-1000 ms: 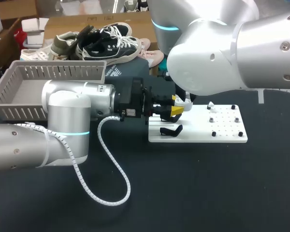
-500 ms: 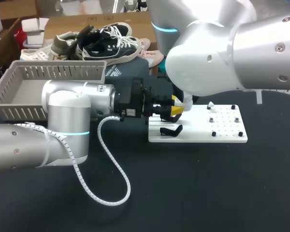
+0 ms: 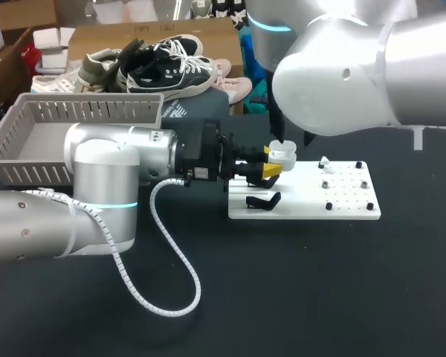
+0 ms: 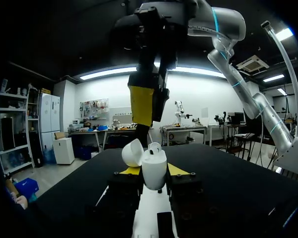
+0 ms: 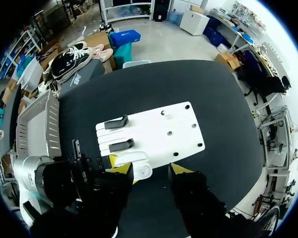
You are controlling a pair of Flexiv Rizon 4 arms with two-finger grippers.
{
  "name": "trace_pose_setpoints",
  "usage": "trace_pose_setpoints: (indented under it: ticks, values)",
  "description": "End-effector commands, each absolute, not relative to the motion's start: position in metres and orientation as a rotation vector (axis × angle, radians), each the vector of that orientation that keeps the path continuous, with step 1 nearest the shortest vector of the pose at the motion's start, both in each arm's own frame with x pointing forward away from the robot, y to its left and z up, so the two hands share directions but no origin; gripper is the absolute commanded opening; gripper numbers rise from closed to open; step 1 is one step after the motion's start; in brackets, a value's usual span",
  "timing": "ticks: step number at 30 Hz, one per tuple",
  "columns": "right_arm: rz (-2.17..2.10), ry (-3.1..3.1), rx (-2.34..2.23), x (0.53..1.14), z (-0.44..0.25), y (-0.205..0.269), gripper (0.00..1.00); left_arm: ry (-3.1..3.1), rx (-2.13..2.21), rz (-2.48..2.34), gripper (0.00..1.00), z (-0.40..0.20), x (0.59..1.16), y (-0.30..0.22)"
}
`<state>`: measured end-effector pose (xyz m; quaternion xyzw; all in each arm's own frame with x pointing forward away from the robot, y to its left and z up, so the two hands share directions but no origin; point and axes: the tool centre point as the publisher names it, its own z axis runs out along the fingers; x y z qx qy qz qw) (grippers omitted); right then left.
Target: Pick up each earbud case from the left stands, insert the matching earbuds, close the lid, and place the case in the box.
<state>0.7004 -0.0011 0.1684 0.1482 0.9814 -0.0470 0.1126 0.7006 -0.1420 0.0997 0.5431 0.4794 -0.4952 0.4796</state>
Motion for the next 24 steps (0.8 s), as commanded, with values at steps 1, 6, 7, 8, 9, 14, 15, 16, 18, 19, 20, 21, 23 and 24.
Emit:
trace_pose_setpoints:
  ticks: [1,6,7,8,9,14,15,16,18,19,20,21,23,24]
  values:
    - [0.047,2.837,0.404,0.685,0.174,-0.035,0.47,1.168,1.324,-1.208,0.00,0.099,0.701,-0.142]
    - [0.169,2.807,0.372,0.692,0.181,-0.056,0.63,1.168,1.324,-1.208,0.00,0.099,0.701,-0.142]
    - [0.190,2.799,0.366,0.695,0.182,-0.061,0.64,1.168,1.324,-1.208,0.00,0.099,0.701,-0.142]
    - [0.214,2.789,0.364,0.697,0.183,-0.065,0.64,1.168,1.324,-1.208,0.00,0.099,0.701,-0.142]
    - [0.243,2.782,0.360,0.700,0.184,-0.070,0.65,1.168,1.324,-1.208,0.00,0.099,0.701,-0.142]
    - [0.324,2.776,0.305,0.712,0.186,-0.089,0.58,1.168,1.324,-1.208,0.00,0.099,0.701,-0.142]
    - [0.324,2.775,0.283,0.715,0.185,-0.092,0.58,1.168,1.324,-1.208,0.00,0.099,0.701,-0.142]
    - [0.337,2.775,0.265,0.718,0.183,-0.096,0.58,1.168,1.324,-1.208,0.00,0.099,0.701,-0.142]
    - [0.334,2.787,0.237,0.724,0.180,-0.100,0.58,1.168,1.324,-1.208,0.00,0.099,0.701,-0.142]
    - [0.331,2.789,0.215,0.727,0.177,-0.102,0.57,1.168,1.324,-1.208,0.00,0.099,0.701,-0.142]
    - [0.327,2.800,0.180,0.731,0.173,-0.103,0.58,1.168,1.324,-1.208,0.00,0.099,0.701,-0.142]
    - [0.320,2.804,0.166,0.733,0.170,-0.103,0.56,1.168,1.324,-1.208,0.00,0.099,0.701,-0.142]
    - [0.289,2.822,0.102,0.738,0.161,-0.102,0.54,1.168,1.324,-1.208,0.00,0.099,0.701,-0.142]
    - [0.283,2.827,0.087,0.739,0.159,-0.101,0.55,1.168,1.324,-1.208,0.00,0.099,0.701,-0.142]
